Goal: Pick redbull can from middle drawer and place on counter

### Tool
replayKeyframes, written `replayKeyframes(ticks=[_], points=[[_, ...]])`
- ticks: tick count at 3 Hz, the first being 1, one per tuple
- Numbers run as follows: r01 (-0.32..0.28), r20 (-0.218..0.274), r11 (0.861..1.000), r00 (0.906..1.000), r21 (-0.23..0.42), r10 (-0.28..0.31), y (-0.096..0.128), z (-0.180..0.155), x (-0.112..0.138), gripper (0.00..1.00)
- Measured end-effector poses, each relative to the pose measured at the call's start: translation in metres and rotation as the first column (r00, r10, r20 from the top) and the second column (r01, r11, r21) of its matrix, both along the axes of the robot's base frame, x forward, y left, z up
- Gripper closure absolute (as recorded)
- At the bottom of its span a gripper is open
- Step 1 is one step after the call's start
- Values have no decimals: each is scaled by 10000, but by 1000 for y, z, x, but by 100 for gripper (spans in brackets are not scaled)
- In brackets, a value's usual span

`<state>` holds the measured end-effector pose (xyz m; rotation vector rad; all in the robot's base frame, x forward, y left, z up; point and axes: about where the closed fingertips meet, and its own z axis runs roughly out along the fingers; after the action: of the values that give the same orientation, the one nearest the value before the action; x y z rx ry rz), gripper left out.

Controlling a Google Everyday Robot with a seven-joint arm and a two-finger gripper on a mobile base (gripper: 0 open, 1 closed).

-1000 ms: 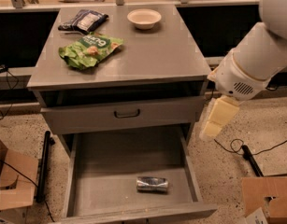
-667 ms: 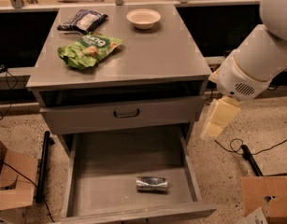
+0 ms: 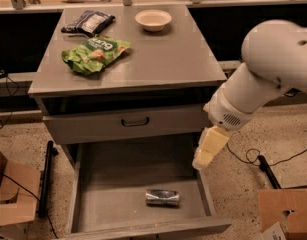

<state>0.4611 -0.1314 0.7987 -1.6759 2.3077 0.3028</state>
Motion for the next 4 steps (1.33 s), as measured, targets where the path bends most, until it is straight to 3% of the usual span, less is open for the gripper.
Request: replayKeyframes(ticks=[2, 3, 4], points=[[131, -1019, 9935, 9948, 1135, -15, 31, -97, -6, 0], [362, -1647, 9867, 9863, 1585, -97, 40, -148, -3, 0], [413, -1919, 9851, 9814, 1671, -86, 41, -163, -5, 0]])
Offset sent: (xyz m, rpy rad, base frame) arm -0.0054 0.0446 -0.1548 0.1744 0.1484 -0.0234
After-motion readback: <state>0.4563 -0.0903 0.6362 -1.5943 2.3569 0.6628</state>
